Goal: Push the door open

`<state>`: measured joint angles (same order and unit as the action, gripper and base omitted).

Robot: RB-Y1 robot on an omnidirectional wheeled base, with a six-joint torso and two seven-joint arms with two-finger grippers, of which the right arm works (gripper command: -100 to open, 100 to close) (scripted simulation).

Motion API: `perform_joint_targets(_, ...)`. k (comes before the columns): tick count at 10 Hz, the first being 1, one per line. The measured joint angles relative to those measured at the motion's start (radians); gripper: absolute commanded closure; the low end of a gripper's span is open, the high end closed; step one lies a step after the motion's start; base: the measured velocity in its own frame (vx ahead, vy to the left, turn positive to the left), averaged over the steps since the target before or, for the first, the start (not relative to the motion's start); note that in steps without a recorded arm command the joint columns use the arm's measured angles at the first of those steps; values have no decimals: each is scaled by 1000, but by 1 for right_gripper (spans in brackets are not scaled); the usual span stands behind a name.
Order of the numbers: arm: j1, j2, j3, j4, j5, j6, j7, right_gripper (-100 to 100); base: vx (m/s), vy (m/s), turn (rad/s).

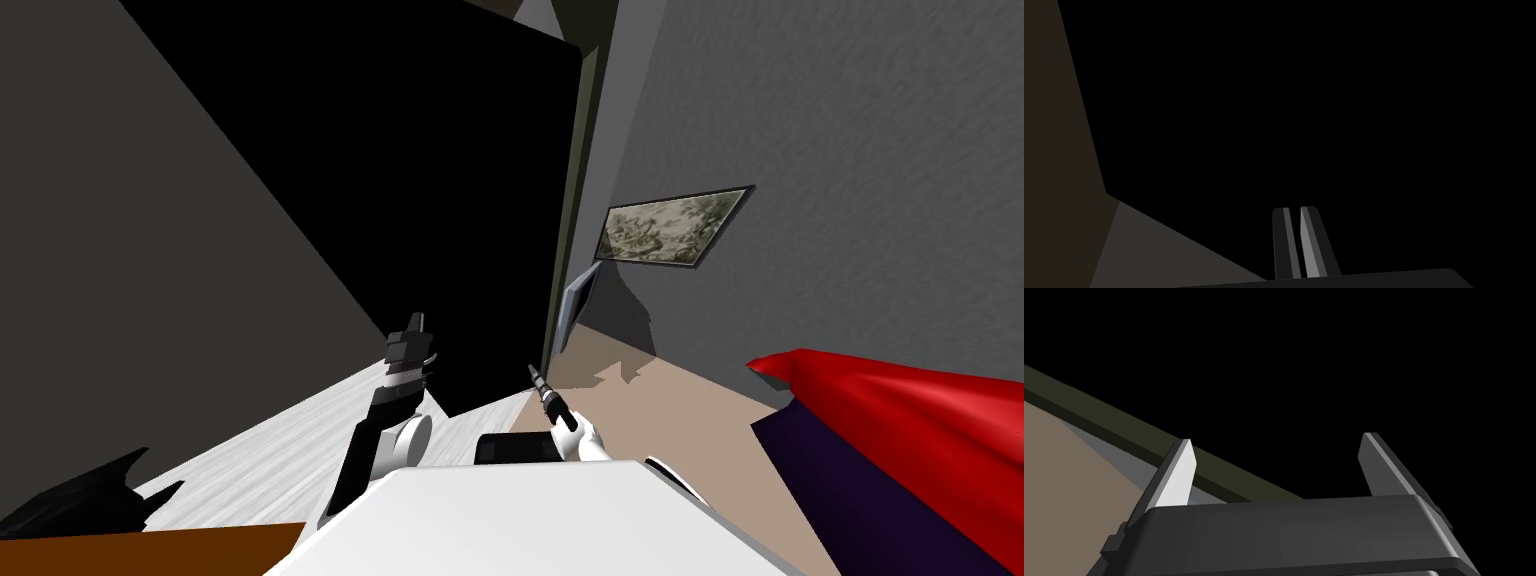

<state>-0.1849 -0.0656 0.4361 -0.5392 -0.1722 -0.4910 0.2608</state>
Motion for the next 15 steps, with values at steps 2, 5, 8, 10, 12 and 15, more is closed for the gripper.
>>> perform_joint_targets(2, 10, -7, -16, -6, -13, 34, 35, -100, 72, -3, -16)
perform_joint_targets(5, 0, -12, -46, 25, -37, 73, 84, -100, 70, -2, -14)
perform_joint_targets(8, -4, -19, -62, 35, -51, 100, 112, -100, 44, -1, -6)
perform_joint_targets(10, 12, -32, -77, 8, -63, 144, 141, -100, 72, 3, -21)
perform_joint_targets(12, 10, -39, -102, 18, -83, 185, 183, -100, 96, 15, -21)
perform_joint_targets(15, 24, -47, -134, 9, -104, 240, 240, -100, 78, 17, -14)
